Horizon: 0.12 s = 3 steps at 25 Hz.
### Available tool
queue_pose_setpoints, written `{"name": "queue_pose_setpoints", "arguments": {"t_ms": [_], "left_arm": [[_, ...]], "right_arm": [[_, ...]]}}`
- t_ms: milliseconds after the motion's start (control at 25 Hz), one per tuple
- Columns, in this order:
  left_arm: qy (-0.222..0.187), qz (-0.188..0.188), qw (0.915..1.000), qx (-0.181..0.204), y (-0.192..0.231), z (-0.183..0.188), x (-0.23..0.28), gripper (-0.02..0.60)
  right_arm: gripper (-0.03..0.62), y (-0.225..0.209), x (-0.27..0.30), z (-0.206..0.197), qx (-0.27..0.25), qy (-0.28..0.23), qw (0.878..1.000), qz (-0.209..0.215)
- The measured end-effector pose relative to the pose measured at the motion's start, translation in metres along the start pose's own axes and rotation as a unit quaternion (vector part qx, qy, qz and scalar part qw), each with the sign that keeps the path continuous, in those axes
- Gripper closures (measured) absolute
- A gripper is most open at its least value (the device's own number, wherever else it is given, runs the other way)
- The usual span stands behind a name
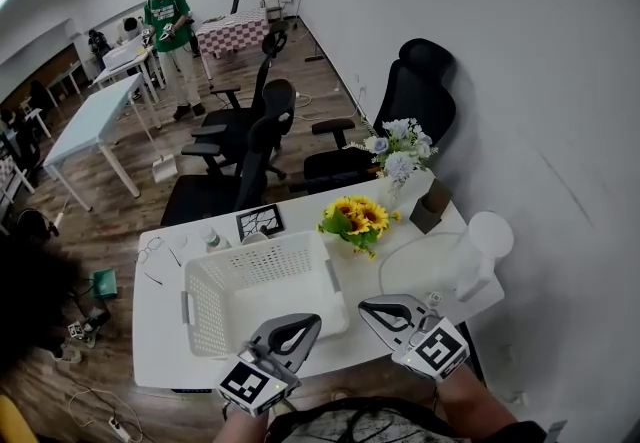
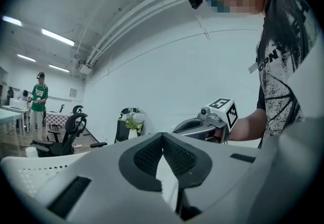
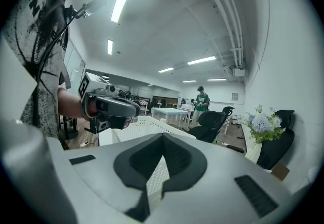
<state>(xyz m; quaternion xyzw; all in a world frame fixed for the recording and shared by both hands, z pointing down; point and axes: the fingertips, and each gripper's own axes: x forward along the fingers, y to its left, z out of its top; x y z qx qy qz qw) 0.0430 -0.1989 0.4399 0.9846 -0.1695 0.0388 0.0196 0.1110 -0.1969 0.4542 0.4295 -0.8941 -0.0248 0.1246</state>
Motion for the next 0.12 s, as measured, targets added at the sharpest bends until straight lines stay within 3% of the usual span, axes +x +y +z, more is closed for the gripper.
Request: {"name": "queue_pose_setpoints", "arguments": {"t_ms": [120], "left_arm": [[0.000, 0.000, 1.0000, 0.001, 0.0006, -0.0015, 0.0006, 0.571]], "right_arm": [[0.572, 0.0004, 0.0007, -0.0006, -0.003, 0.000, 1.000, 0.001]]}}
